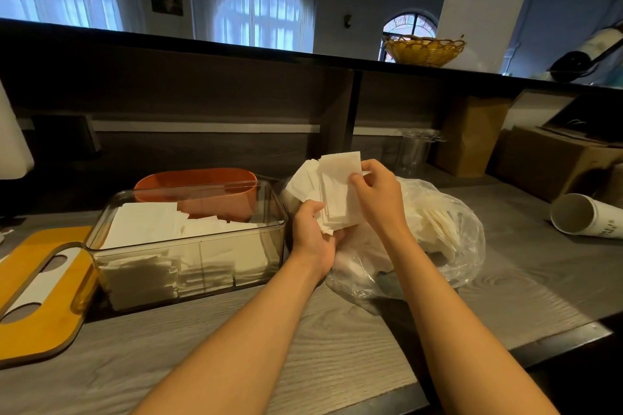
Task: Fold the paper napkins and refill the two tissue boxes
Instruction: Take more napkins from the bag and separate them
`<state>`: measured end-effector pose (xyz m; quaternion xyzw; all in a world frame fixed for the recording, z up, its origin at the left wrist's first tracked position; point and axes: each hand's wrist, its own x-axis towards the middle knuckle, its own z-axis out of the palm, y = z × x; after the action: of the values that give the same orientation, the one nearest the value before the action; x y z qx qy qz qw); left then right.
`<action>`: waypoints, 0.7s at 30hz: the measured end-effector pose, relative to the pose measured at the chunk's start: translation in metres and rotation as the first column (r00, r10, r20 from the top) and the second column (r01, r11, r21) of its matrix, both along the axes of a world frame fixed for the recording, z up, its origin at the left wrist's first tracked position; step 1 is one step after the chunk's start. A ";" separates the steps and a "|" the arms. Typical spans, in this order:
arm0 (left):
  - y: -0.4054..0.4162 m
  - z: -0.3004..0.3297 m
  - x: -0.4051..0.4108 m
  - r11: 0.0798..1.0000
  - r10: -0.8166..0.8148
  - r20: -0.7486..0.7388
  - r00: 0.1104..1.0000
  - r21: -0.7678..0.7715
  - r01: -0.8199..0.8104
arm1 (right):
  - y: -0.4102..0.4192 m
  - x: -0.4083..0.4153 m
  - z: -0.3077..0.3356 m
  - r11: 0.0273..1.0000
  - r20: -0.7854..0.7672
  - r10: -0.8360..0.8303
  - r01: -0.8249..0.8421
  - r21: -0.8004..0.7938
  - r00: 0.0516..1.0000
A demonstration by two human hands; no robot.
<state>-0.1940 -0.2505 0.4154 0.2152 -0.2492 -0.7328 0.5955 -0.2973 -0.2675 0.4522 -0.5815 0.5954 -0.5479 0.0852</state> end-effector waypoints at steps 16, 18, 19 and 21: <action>-0.006 0.000 -0.004 0.995 0.042 0.016 0.999 0.087 -0.043 | 0.008 -0.010 0.011 0.996 0.384 -0.029 0.059 -0.067 0.923; -0.006 0.000 -0.002 0.993 0.037 -0.041 0.998 0.109 -0.033 | 0.016 -0.015 0.022 0.980 0.457 -0.032 0.117 -0.159 0.889; -0.007 0.000 -0.002 0.993 0.040 -0.067 0.997 0.117 -0.032 | 0.021 -0.017 0.027 0.974 0.504 -0.024 0.134 -0.183 0.864; -0.005 0.001 -0.001 0.993 0.049 -0.100 0.994 0.111 -0.037 | 0.026 -0.020 0.033 0.978 0.634 -0.011 0.139 -0.153 0.773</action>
<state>-0.1948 -0.2559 0.4165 0.2150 -0.1732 -0.7423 0.6105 -0.3172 -0.2417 0.4854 -0.3458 0.5000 -0.7680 0.2015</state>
